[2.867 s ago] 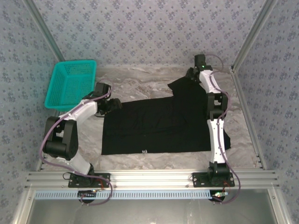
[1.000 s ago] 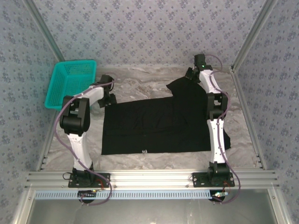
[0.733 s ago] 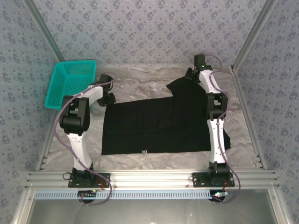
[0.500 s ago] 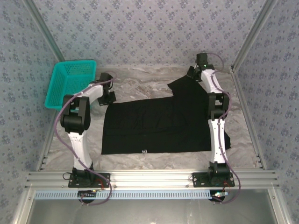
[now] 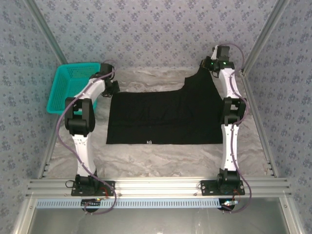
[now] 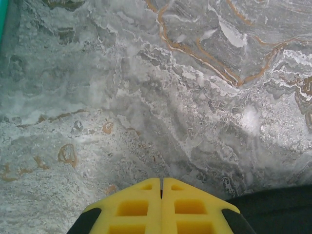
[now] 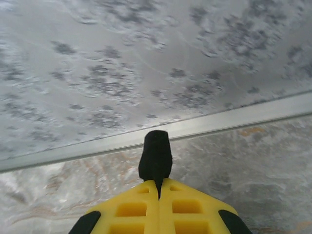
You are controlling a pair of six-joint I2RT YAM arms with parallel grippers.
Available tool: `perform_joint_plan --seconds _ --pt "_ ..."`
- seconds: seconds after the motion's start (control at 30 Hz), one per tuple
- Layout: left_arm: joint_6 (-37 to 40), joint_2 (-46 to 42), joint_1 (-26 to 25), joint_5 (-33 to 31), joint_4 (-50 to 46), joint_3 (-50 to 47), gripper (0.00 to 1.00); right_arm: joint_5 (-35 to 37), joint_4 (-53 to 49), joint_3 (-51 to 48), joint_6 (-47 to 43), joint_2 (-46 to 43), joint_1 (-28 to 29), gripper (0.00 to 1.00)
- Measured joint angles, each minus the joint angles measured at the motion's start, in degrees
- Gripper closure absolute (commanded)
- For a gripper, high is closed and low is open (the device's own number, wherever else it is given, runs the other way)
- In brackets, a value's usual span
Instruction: Fold the inside-out t-shirt
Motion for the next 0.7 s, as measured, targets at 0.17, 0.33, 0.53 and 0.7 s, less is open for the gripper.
perform_joint_plan --seconds 0.17,0.33,0.53,0.7 --pt "-0.9 -4.7 0.2 3.8 1.9 -7.3 1.0 -3.3 -1.2 -14.7 -6.1 -11.9 0.8 1.0" --pt "-3.1 -13.8 0.2 7.1 5.7 -17.8 1.0 -3.3 -0.7 -40.1 -10.6 -31.6 1.9 1.0" --pt "-5.4 -27.0 0.2 9.5 10.2 -31.9 1.0 0.5 1.4 -68.3 -11.3 -54.6 2.4 1.0" --pt "-6.3 -35.4 0.1 9.7 10.9 -42.9 1.0 5.3 0.5 -84.7 -9.4 -66.0 1.4 1.0"
